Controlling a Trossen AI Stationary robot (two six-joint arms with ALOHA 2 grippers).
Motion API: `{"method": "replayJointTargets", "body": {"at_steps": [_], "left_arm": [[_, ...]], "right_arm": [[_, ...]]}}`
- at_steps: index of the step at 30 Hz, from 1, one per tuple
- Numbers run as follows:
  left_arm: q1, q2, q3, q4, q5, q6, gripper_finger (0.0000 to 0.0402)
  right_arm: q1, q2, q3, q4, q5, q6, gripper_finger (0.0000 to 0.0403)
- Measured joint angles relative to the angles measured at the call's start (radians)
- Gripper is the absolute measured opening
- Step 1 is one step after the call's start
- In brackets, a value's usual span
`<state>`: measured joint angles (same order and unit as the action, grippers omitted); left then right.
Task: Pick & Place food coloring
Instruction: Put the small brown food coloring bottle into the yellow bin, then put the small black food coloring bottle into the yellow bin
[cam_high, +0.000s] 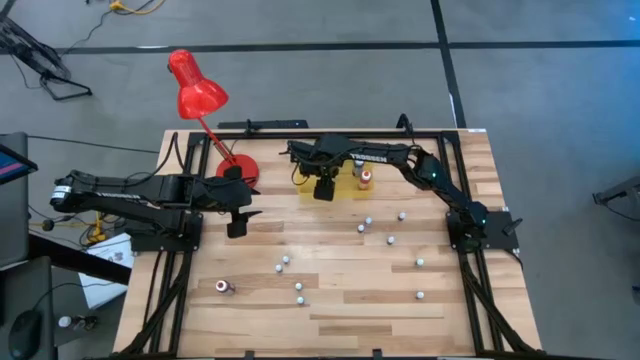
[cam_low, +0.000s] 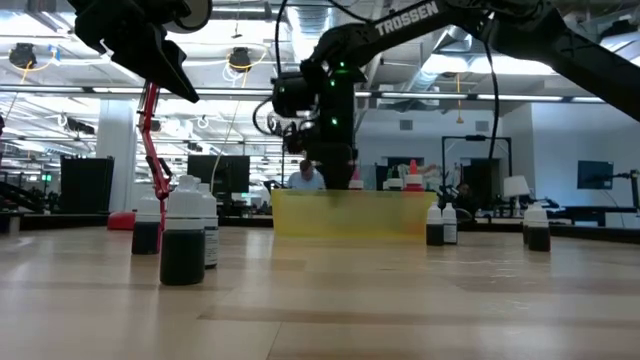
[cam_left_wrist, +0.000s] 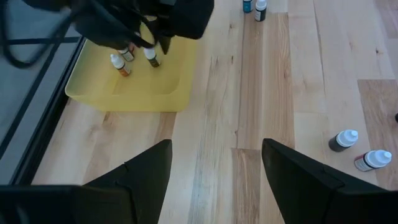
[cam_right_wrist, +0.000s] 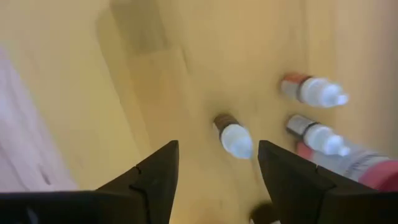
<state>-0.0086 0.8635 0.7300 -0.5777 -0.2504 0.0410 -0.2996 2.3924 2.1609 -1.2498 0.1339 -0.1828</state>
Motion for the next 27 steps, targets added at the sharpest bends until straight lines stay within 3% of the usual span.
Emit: {"method": "replayJointTargets", "body": {"at_steps": [8,13,20,27], "left_arm": [[0.0,0.0,0.0,0.0,0.0,-0.007,0.0242],[0.0,0.0,0.0,-0.02,0.0,-0.037,0.0242],[0.0,0.0,0.0,-0.027,0.001,-0.053,0.0242],[0.0,0.0,0.0,-0.037,0.002,-0.064,0.0242]], "right_arm": [[-0.001,-0.011,0.191,-0.201,-0.001,0.036,0.0206],[0.017,-0.06,0.179,-0.333,-0.017,0.116,0.02],[0.081,-0.195,0.17,-0.323,-0.288,0.178,0.0189],[0.217,-0.341,0.17,-0.321,-0.31,0.209,0.0178]]}}
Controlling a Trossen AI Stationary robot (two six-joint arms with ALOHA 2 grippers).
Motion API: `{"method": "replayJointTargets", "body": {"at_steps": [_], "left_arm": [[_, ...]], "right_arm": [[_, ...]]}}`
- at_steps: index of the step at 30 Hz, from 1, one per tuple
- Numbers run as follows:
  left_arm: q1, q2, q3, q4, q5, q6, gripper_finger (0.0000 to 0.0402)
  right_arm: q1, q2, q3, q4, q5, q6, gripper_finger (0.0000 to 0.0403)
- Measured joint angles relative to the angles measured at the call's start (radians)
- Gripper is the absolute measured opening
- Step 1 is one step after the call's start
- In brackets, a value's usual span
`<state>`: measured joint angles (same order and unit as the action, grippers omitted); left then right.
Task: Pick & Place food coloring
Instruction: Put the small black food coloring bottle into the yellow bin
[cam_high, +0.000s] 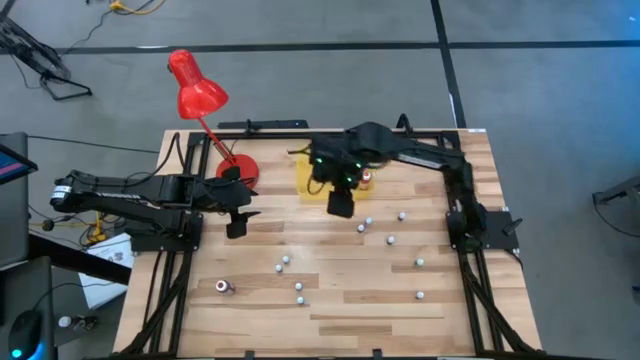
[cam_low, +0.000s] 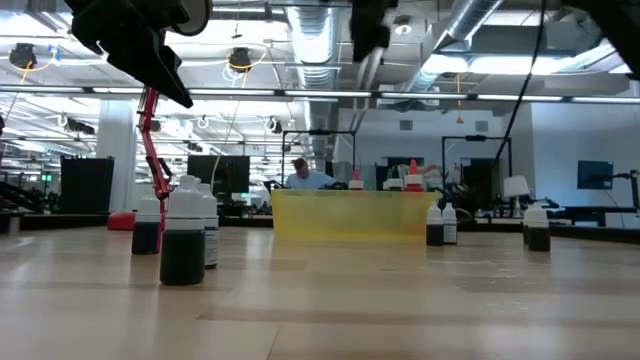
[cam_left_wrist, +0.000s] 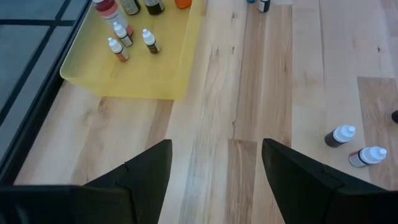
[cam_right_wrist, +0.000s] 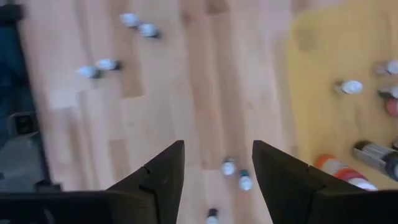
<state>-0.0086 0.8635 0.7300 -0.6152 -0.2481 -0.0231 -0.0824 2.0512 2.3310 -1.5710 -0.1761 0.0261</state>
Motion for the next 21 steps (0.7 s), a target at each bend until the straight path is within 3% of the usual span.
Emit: {"method": "replayJointTargets", "body": {"at_steps": [10,17,21], "left_arm": [[0.0,0.0,0.0,0.0,0.008,-0.026,0.0242],[0.0,0.0,0.0,-0.001,0.008,-0.026,0.0242],[0.0,0.0,0.0,-0.001,0.029,-0.027,0.0242]], "right_arm": [[0.193,-0.126,0.0,0.0,0.072,-0.026,0.0154],[0.249,-0.179,-0.012,0.006,0.283,0.031,0.0129],[0.272,-0.241,-0.178,0.072,0.387,0.071,0.012]]}}
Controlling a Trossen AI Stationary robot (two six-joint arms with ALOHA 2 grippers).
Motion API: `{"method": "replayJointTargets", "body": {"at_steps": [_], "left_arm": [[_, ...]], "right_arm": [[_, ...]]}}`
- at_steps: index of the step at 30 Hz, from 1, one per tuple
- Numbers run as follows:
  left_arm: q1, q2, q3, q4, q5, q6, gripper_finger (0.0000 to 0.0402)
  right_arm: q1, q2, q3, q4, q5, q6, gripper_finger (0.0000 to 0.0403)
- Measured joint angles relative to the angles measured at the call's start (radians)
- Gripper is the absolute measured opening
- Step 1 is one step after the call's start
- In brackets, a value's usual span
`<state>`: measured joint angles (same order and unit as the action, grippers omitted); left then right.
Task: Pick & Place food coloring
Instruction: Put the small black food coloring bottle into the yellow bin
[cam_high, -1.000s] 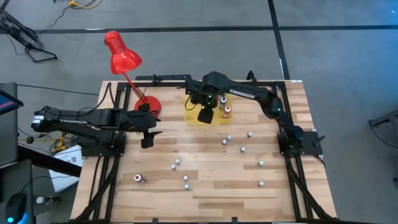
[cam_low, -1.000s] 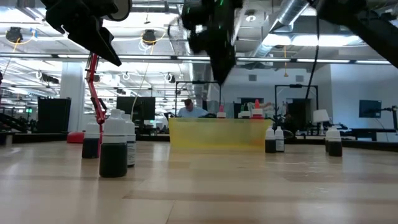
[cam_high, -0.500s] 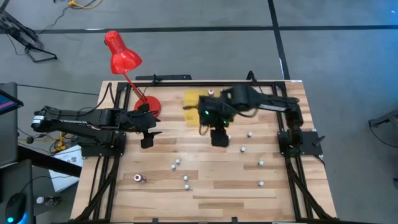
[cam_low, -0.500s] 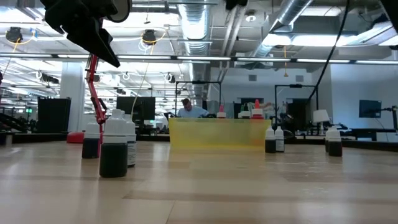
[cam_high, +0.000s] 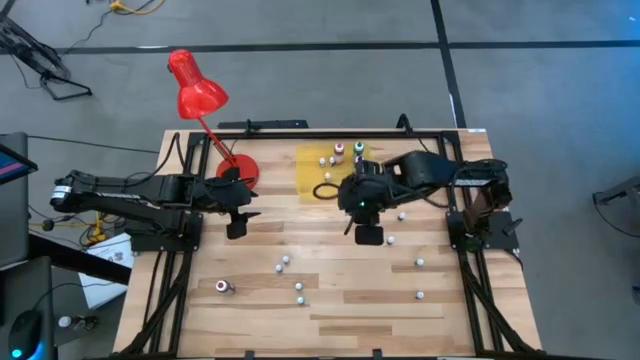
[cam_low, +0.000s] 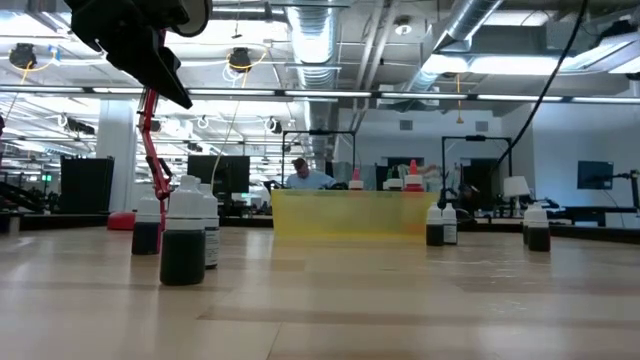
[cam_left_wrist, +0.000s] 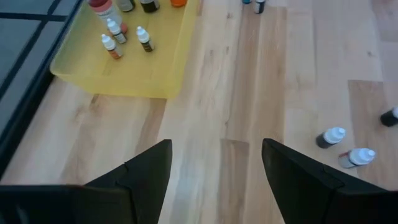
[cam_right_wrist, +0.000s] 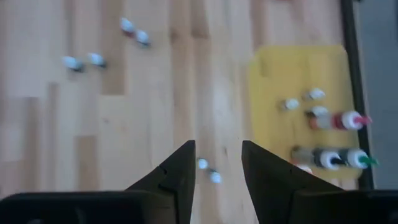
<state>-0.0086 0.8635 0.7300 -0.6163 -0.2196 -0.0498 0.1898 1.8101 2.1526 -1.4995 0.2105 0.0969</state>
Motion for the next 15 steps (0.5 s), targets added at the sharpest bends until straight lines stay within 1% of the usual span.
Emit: {"method": "replayJointTargets", "body": {"at_steps": [3,7,12,15], "left_arm": [[0.0,0.0,0.0,0.0,0.033,0.0,0.0242],[0.0,0.0,0.0,0.0,0.058,0.0,0.0242],[0.0,0.001,0.0,0.006,0.057,0.0,0.0242],[0.0,0.001,0.0,0.013,0.057,0.0,0.0242]], "right_arm": [[0.012,-0.086,-0.216,0.074,0.056,0.066,0.0118],[0.018,-0.228,-0.507,0.129,0.067,0.231,0.0118],[0.018,-0.429,-0.842,0.232,0.102,0.499,0.0118],[0.018,-0.518,-1.009,0.33,0.092,0.727,0.0118]]}}
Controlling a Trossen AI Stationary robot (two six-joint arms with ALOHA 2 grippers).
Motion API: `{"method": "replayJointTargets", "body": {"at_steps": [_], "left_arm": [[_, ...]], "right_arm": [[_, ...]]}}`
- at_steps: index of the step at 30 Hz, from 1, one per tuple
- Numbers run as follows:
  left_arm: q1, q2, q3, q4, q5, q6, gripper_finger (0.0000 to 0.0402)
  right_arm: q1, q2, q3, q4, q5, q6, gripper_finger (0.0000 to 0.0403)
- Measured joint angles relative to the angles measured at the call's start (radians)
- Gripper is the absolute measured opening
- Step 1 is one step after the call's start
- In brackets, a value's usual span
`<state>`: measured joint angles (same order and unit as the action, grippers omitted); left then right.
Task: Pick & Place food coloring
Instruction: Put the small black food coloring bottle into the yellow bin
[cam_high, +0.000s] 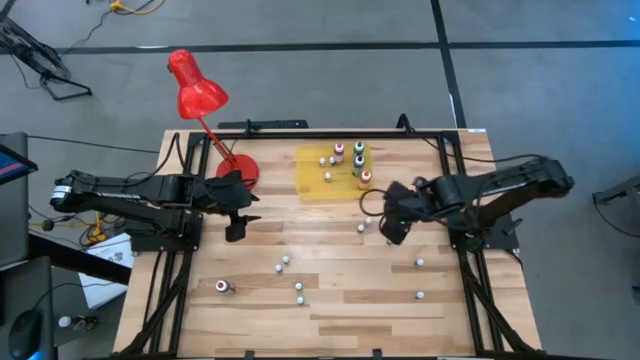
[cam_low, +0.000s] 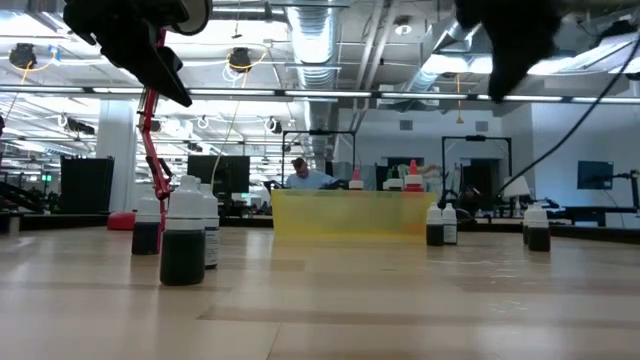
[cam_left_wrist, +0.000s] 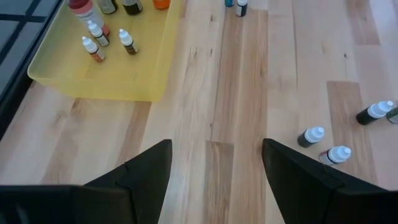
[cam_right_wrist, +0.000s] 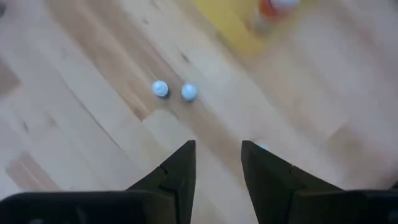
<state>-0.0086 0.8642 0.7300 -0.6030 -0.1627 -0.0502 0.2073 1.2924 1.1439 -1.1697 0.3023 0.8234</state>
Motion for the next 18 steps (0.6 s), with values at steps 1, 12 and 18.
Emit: {"method": "replayJointTargets", "body": {"at_steps": [1,12,18], "left_arm": [[0.0,0.0,0.0,0.004,0.0,0.0,0.0242],[0.0,0.0,0.0,0.057,-0.002,-0.008,0.0242],[0.0,0.0,0.0,0.062,-0.002,-0.014,0.0242]], "right_arm": [[0.0,-0.017,-0.047,0.029,-0.017,0.076,0.0118],[-0.017,0.05,-0.217,0.188,-0.259,0.381,0.0118],[-0.035,0.134,-0.211,0.219,-0.301,0.372,0.0118]]}}
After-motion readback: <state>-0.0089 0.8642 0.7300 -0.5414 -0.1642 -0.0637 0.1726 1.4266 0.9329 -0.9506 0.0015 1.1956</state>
